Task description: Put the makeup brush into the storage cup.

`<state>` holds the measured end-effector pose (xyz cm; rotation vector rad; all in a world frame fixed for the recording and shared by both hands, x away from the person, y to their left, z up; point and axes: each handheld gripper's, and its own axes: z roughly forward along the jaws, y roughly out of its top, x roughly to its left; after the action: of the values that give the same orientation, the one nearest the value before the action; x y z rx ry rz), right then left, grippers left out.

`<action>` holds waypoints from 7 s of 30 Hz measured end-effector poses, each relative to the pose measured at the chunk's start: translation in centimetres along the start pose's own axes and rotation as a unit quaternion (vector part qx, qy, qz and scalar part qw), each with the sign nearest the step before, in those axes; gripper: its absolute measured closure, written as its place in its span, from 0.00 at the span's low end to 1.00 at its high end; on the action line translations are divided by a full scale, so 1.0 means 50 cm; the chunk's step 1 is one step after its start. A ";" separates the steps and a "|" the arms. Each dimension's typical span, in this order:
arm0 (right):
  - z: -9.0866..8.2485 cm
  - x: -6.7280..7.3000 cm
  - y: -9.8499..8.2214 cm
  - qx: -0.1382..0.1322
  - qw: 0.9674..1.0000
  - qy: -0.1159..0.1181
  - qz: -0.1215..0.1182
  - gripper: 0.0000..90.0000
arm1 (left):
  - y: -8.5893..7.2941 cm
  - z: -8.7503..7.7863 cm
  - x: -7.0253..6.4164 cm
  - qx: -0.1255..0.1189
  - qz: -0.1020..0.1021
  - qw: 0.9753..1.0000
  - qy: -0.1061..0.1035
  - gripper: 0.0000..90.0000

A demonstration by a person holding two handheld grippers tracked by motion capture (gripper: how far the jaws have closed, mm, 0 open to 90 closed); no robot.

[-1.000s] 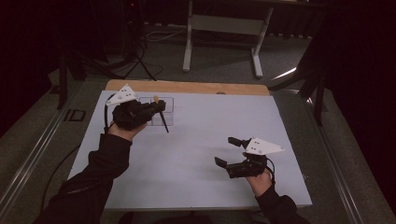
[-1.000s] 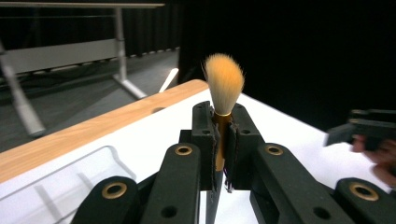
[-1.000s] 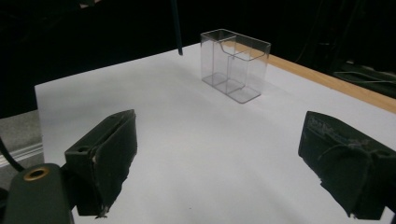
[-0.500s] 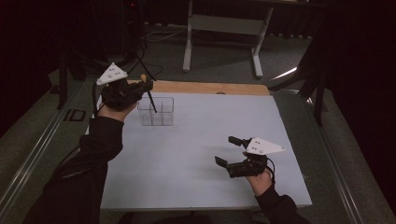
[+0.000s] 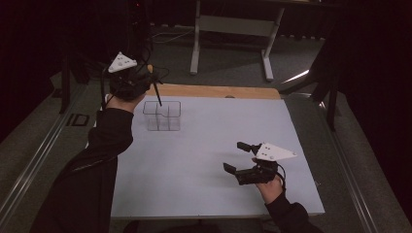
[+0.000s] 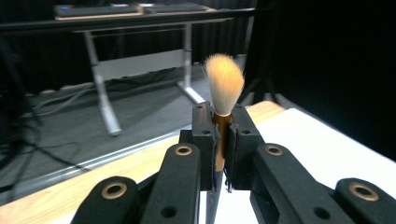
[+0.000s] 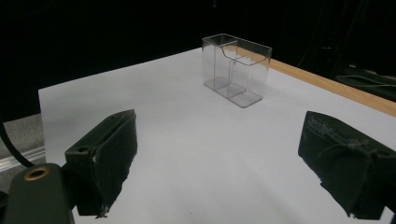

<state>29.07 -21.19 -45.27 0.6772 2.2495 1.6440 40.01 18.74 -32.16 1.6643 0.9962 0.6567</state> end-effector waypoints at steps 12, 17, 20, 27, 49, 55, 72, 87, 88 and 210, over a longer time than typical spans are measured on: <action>0.000 -0.002 -0.002 -0.003 1.000 0.001 0.003 0.14 | 0.002 0.038 0.023 -0.002 -0.001 1.000 0.023 0.93; -0.001 -0.006 -0.004 -0.009 1.000 0.010 0.013 0.14 | -0.006 0.056 0.031 0.001 0.001 0.999 0.032 0.93; -0.004 -0.010 -0.005 -0.018 1.000 0.015 0.022 0.13 | -0.016 0.070 0.036 0.002 -0.003 0.999 0.032 0.93; -0.003 -0.010 -0.006 -0.011 1.000 0.006 0.017 0.13 | -0.050 0.096 0.049 -0.002 -0.008 0.999 0.039 0.93; 0.002 -0.005 -0.009 -0.001 1.000 0.004 0.005 0.13 | -0.137 0.148 0.050 0.038 -0.031 0.998 0.046 0.93; 0.003 -0.003 -0.009 0.001 1.000 0.006 0.005 0.13 | -0.154 0.156 0.048 0.044 -0.042 0.997 0.049 0.93; 0.003 -0.004 -0.008 0.003 1.000 0.006 0.004 0.13 | -0.185 0.174 0.047 0.083 -0.064 0.993 0.055 0.93; 0.003 -0.007 -0.009 0.003 1.000 0.004 0.004 0.13 | -0.156 0.170 0.034 0.098 -0.087 0.988 0.080 0.16; 0.003 -0.007 -0.008 0.003 1.000 0.003 0.004 0.13 | -0.153 0.168 0.033 0.097 -0.086 0.988 0.082 0.13; 0.006 -0.008 -0.008 0.000 1.000 -0.007 0.004 0.13 | -0.447 -0.162 -0.081 0.046 0.009 0.994 -0.101 0.00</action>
<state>29.48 -21.26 -45.74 0.6968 2.2395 1.6383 24.86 21.80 -50.67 1.7836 0.8787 0.4485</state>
